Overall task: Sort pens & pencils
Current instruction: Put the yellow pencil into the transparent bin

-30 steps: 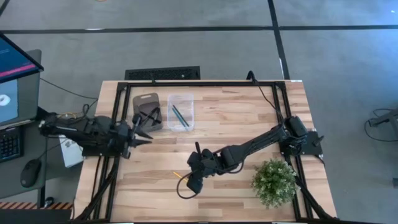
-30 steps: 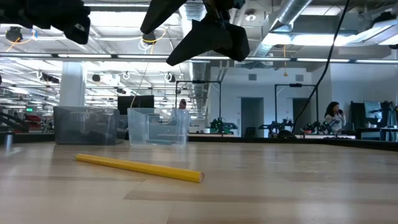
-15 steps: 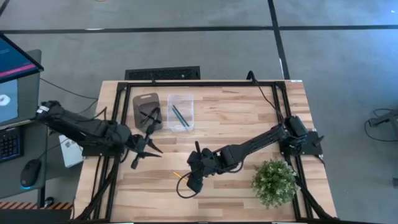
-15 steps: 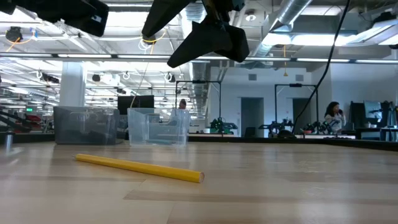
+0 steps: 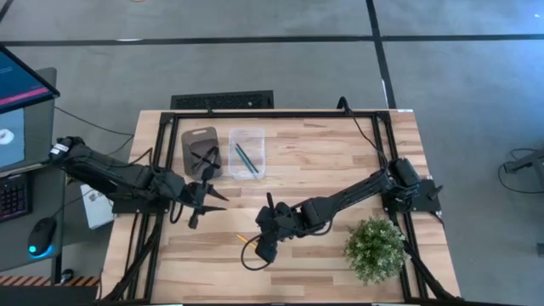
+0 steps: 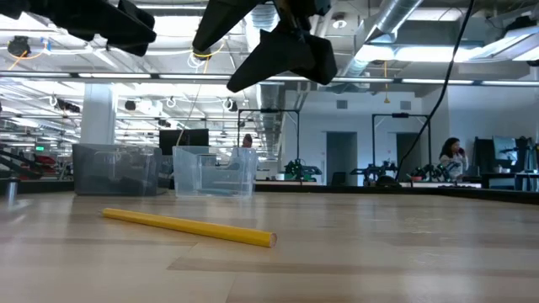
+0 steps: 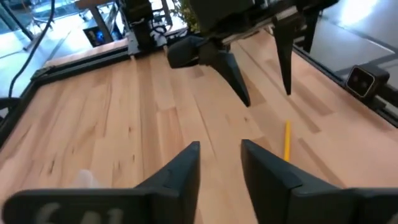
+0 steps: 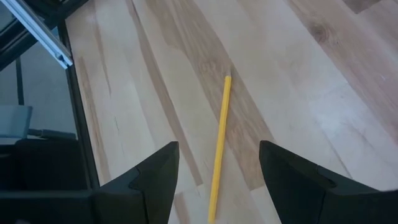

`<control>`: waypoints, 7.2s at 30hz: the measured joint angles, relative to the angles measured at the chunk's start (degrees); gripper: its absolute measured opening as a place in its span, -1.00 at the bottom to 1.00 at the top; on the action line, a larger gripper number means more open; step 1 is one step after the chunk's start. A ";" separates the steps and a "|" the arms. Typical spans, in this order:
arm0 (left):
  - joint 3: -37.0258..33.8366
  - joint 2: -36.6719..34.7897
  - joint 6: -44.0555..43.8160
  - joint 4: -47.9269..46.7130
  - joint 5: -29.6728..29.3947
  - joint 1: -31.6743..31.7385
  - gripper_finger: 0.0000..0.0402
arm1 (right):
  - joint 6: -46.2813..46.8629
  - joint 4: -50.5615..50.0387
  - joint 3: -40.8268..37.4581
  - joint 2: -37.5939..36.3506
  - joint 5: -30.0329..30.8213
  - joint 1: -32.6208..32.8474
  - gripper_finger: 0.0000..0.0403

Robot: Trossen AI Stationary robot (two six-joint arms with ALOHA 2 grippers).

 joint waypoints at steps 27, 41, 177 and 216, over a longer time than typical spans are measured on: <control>-0.01 15.88 3.55 3.56 6.69 -7.25 0.07 | -2.01 -1.50 0.00 0.00 -0.35 -1.52 0.21; 9.85 32.96 2.41 -0.09 4.33 -7.21 0.07 | -1.98 -1.89 -0.01 0.00 -0.37 -1.44 0.21; 18.69 55.34 -2.67 -5.97 9.94 -5.49 -0.95 | 3.50 -11.34 0.00 0.00 -3.21 0.35 0.21; 18.29 51.70 0.77 -8.90 10.38 -5.20 -0.96 | 5.05 -11.36 0.00 0.00 -3.21 0.35 0.21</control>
